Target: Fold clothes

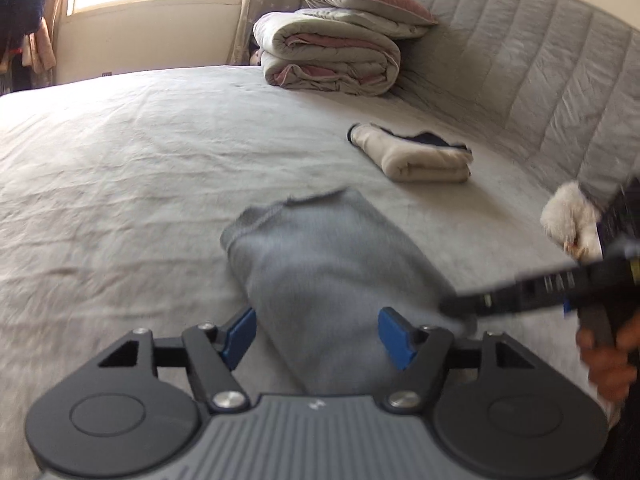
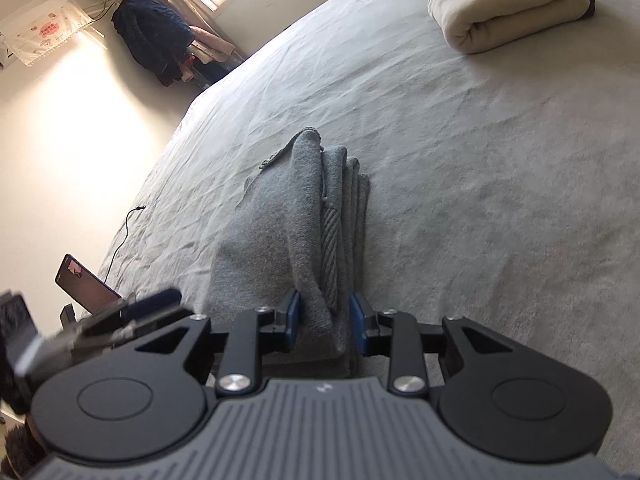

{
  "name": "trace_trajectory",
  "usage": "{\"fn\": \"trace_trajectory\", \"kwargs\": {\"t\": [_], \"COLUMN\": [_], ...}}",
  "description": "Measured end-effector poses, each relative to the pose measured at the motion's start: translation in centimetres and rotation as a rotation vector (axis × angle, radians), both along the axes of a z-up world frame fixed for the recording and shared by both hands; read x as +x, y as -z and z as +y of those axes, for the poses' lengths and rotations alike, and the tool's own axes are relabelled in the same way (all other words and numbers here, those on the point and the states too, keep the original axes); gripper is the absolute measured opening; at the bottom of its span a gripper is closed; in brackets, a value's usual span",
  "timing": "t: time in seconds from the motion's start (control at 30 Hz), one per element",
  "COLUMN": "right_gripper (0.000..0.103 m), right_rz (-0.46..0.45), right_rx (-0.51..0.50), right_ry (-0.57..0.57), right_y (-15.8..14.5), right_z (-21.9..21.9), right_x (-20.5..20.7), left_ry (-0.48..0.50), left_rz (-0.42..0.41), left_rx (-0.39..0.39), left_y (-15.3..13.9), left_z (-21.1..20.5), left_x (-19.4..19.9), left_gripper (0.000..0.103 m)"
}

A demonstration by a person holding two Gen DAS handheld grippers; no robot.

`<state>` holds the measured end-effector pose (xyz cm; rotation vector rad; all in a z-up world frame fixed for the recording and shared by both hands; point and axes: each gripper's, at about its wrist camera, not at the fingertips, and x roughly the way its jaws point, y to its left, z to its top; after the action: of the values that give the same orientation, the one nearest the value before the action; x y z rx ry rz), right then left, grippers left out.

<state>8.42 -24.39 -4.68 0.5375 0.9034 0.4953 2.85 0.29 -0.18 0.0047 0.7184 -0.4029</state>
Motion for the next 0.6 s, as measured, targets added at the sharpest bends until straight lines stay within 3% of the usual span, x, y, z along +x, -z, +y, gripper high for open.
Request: {"fn": "trace_trajectory", "kwargs": {"t": [0.17, 0.3, 0.5, 0.6], "right_gripper": [0.033, 0.032, 0.013, 0.009], "right_rz": [0.004, 0.003, -0.024, -0.023], "right_rx": [0.008, -0.001, -0.062, -0.116], "right_ry": [0.004, 0.003, 0.011, -0.010], "right_y": [-0.3, -0.6, -0.5, 0.0], "right_z": [0.4, 1.1, 1.8, 2.3], "right_x": [-0.5, -0.7, -1.0, -1.0], "left_ry": [-0.019, -0.088, -0.225, -0.243], "left_rz": [0.011, -0.037, -0.043, -0.042], "left_rx": [0.071, 0.123, 0.037, 0.044], "left_y": [1.7, 3.1, 3.8, 4.1], "left_z": [-1.6, -3.6, -2.6, -2.1], "left_x": [-3.0, -3.7, -3.5, -3.9], "left_gripper": [0.075, 0.071, 0.035, 0.027]}}
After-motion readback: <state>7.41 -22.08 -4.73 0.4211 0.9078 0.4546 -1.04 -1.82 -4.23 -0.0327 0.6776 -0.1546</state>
